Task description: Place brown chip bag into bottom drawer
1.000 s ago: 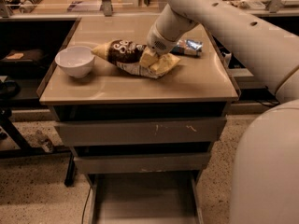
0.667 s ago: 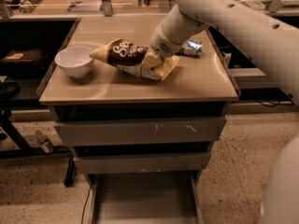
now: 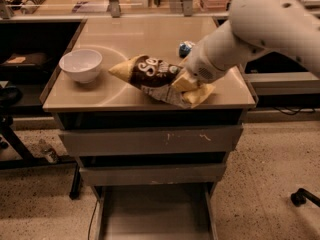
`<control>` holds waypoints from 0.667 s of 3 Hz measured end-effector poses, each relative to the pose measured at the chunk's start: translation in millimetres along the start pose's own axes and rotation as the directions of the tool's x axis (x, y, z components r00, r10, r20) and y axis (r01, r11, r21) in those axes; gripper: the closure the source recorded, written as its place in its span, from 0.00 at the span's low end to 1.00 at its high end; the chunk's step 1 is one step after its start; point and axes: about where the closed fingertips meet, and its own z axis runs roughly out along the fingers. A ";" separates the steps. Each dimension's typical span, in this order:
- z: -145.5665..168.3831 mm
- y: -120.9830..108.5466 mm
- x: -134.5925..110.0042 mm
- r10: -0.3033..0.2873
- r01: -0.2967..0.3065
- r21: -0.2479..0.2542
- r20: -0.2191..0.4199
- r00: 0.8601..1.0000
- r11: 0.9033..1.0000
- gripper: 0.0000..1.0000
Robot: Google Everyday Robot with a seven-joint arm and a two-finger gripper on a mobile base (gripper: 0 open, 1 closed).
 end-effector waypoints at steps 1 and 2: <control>-31.1 38.7 23.0 -0.009 0.009 0.015 -0.019 1.000 1.000 1.00; -57.1 88.2 42.4 -0.032 0.032 0.000 -0.045 0.998 0.999 1.00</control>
Offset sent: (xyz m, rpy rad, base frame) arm -0.1804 -0.0505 -0.0099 -0.0925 0.0188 0.0367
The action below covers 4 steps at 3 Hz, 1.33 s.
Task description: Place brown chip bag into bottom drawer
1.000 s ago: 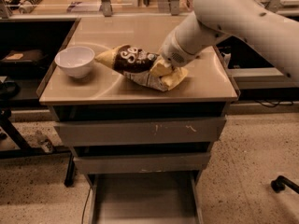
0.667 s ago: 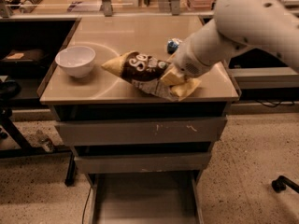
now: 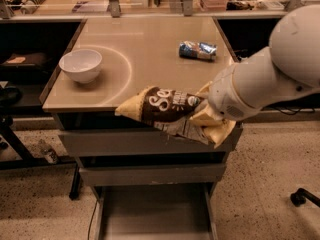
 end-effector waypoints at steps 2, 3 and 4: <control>15.3 94.2 25.5 0.048 -0.050 -0.082 -0.025 0.999 0.995 1.00; 47.0 143.7 49.5 0.118 -0.124 -0.118 -0.055 0.991 0.985 1.00; 47.3 143.6 49.5 0.118 -0.124 -0.118 -0.055 0.991 0.985 1.00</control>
Offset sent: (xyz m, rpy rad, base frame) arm -0.1258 0.0277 -0.0974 0.0307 0.1870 -0.0254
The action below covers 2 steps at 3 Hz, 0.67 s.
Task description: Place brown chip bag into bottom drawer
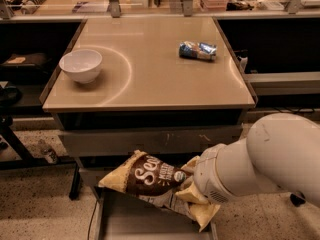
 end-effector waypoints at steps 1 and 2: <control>40.6 -3.8 19.5 0.038 -0.038 -0.032 0.015 0.999 0.999 1.00; 120.1 -8.6 73.7 0.102 -0.102 -0.075 0.000 0.995 0.992 1.00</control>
Offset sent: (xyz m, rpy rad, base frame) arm 0.0548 -0.0194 -0.2666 0.0774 0.1328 -0.1274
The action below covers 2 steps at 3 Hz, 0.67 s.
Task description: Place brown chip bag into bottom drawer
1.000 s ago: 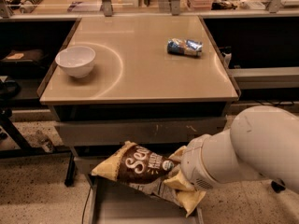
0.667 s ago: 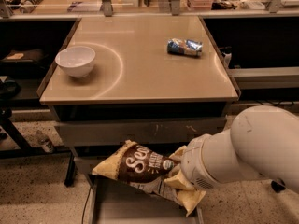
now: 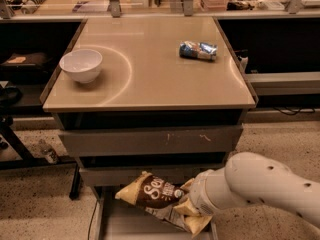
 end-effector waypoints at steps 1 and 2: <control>56.0 -24.5 47.1 0.074 -0.074 0.013 0.017 0.997 0.997 1.00; 88.7 -51.4 74.0 0.116 -0.118 0.027 0.051 0.992 0.993 1.00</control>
Offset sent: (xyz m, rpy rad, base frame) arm 0.0672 -0.0512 -0.1665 0.0985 0.0050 -0.1773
